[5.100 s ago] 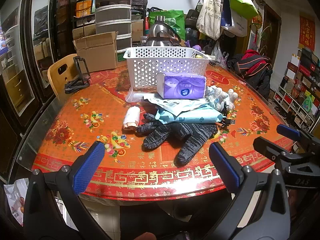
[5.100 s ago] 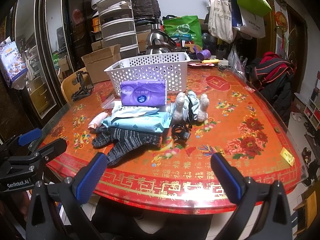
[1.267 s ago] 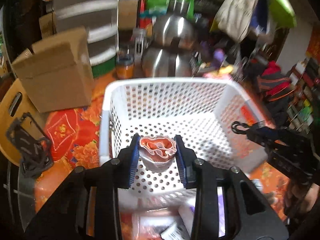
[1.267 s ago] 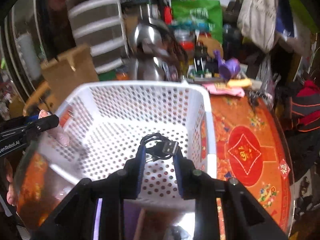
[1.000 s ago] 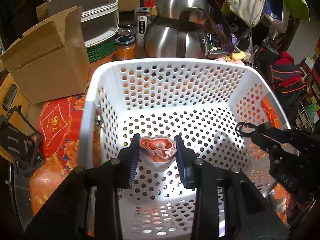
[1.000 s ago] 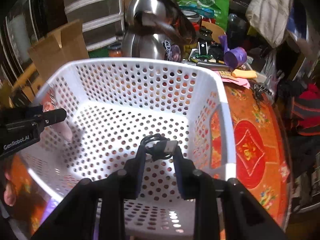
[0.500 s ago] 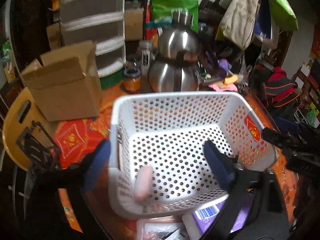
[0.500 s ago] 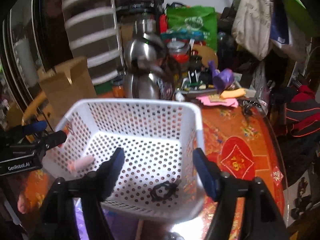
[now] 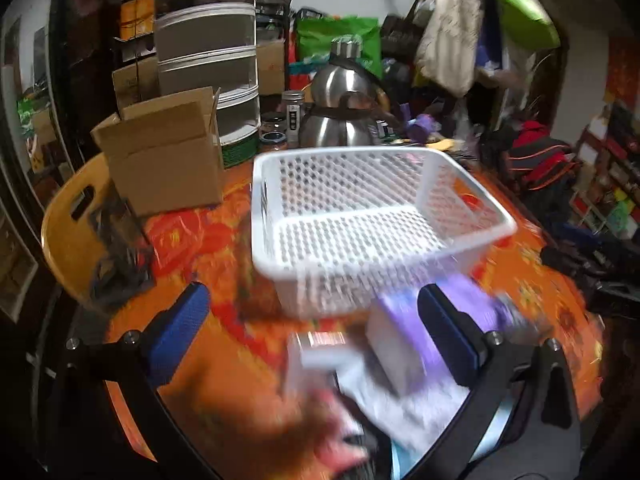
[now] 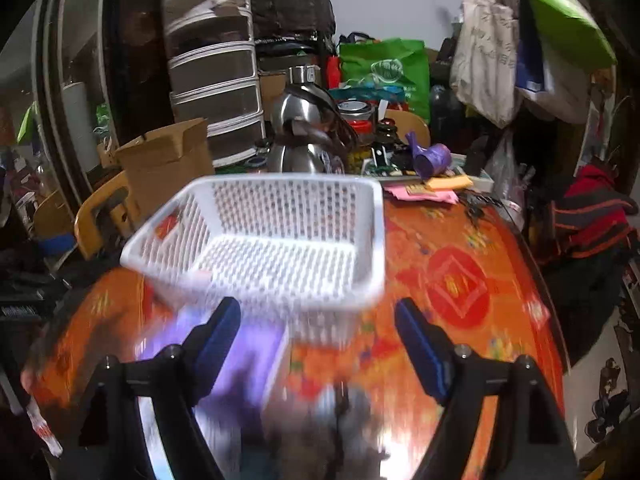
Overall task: Organize soft objects
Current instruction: 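Open both tools in the basket, then reach the left tool to the purple tissue pack, then grasp the purple tissue pack with the left tool and lower it into the basket, then return the left tool to the table and grasp the white printed paper sheet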
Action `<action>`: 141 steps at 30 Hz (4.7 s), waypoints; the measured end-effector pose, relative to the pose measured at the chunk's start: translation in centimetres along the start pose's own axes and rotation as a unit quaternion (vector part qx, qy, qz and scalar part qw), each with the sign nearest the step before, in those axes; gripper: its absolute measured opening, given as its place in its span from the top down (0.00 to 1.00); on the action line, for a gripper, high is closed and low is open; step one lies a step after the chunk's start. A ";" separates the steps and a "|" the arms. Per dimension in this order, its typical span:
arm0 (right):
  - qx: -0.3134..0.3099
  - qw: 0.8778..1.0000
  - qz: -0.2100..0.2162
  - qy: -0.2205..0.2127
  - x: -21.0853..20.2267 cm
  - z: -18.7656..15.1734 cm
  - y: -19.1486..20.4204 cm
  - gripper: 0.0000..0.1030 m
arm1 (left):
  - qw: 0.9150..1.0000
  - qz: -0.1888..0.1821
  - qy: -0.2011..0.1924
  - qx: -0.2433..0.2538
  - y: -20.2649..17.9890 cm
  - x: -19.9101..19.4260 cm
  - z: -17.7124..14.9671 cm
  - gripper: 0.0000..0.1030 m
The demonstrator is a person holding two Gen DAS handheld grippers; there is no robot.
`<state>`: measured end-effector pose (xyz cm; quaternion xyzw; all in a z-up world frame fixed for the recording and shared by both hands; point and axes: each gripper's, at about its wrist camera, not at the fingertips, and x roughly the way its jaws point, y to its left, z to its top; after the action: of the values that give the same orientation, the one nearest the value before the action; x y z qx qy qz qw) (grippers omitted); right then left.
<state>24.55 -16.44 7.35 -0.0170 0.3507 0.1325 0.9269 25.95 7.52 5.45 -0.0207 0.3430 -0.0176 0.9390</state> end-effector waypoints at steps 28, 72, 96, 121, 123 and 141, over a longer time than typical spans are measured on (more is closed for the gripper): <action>-0.001 0.992 0.125 0.020 4.8 -8.0 2.2 0.55 | 0.994 -0.095 0.030 0.035 -6.0 4.5 -8.3 0.54; -0.060 0.992 0.090 -0.069 -2.7 7.8 6.5 0.63 | 0.989 -0.109 -0.098 0.021 -4.1 -5.3 6.1 0.63; -0.017 0.997 0.038 0.069 17.6 10.3 2.0 0.63 | 0.982 -0.109 0.108 -0.112 0.1 19.8 9.7 0.59; 0.026 0.998 0.058 -0.007 0.8 -0.5 0.1 0.28 | 0.999 -0.048 0.001 -0.026 0.7 0.1 0.8 0.10; 0.020 0.998 0.065 -0.014 -1.1 -4.0 1.1 0.28 | 0.997 -0.065 0.010 -0.038 0.8 -1.0 -2.1 0.10; 0.000 0.993 0.107 0.044 1.0 -11.9 6.3 0.34 | 0.983 -0.130 0.115 -0.065 -1.8 5.3 -11.2 0.12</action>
<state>15.91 -11.59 -1.87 0.0150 0.3908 0.2304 0.8911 22.76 5.22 -6.39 -0.1243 0.4434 -0.1196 0.8796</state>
